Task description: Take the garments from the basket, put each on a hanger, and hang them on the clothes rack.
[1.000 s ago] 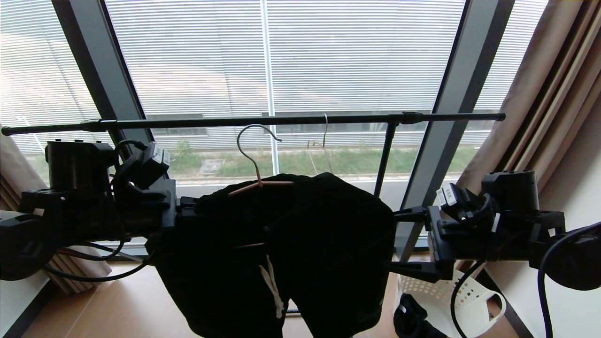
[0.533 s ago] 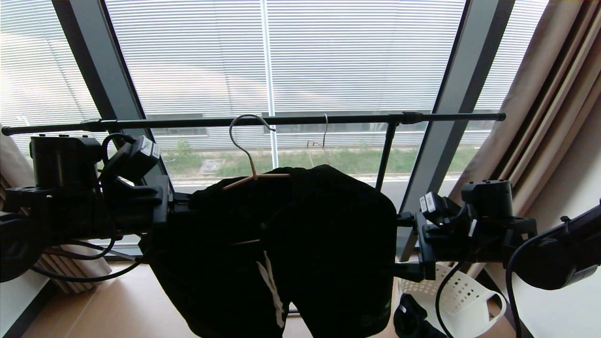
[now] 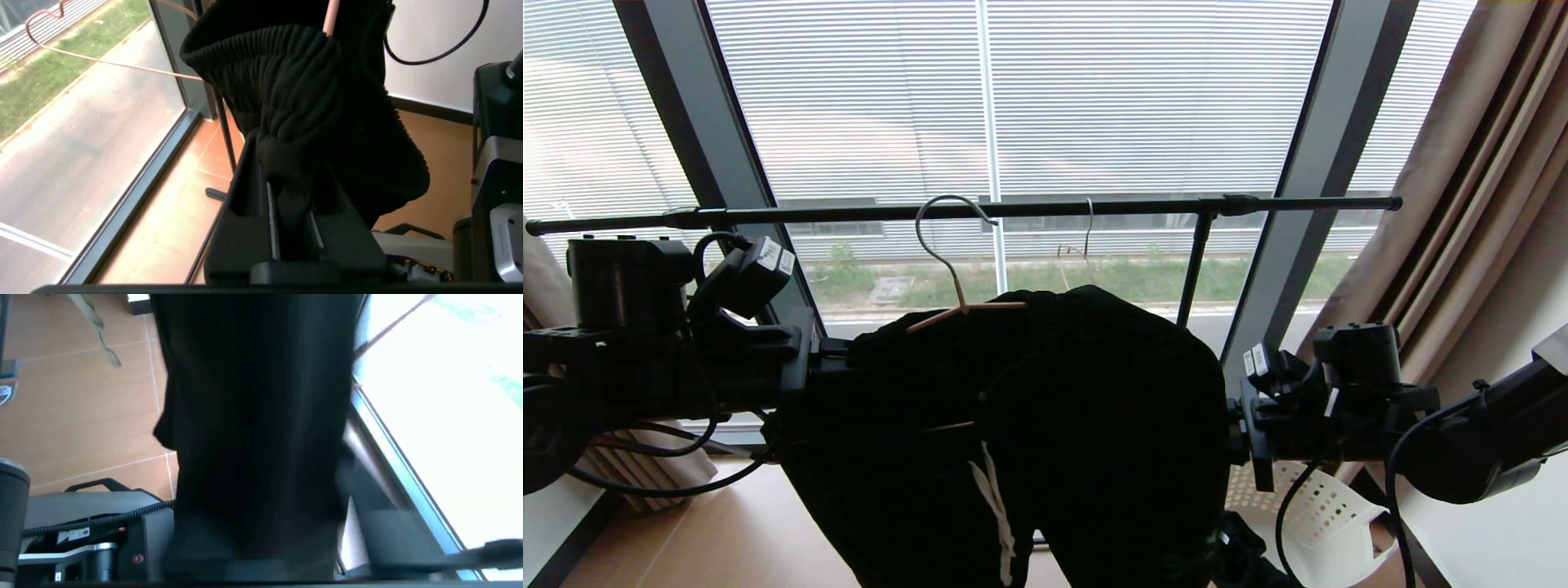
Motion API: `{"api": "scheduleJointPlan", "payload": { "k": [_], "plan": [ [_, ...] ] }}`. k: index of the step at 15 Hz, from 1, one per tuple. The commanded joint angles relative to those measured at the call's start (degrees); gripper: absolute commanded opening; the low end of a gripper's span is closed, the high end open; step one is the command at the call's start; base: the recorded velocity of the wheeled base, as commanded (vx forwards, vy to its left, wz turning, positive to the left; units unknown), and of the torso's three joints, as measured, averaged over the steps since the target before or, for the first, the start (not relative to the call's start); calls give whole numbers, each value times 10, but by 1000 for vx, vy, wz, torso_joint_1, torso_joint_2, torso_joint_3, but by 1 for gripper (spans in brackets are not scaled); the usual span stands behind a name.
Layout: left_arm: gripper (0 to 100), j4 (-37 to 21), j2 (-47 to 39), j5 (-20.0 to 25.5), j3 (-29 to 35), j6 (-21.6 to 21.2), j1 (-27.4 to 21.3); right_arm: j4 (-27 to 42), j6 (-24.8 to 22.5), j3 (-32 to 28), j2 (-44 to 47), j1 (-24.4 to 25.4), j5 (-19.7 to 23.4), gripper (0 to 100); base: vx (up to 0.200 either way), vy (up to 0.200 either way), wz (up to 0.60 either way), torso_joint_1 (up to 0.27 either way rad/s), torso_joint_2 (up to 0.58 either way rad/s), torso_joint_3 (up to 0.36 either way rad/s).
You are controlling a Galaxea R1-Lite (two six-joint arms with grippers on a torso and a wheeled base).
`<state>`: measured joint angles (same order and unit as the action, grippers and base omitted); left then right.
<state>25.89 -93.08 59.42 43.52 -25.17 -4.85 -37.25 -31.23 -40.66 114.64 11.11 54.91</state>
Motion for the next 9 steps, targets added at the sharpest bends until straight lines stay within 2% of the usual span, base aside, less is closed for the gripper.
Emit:
{"api": "scheduleJointPlan", "payload": {
  "k": [1, 9],
  "plan": [
    [0, 0, 3, 0, -1, 0, 6, 0, -2, 1, -3, -19, -1, 0, 0, 0, 0, 0, 0, 0],
    [0, 0, 15, 1, -17, 0, 30, 0, -3, -7, 0, -57, 0, 0, 0, 0, 0, 0, 0, 0]
  ]
}}
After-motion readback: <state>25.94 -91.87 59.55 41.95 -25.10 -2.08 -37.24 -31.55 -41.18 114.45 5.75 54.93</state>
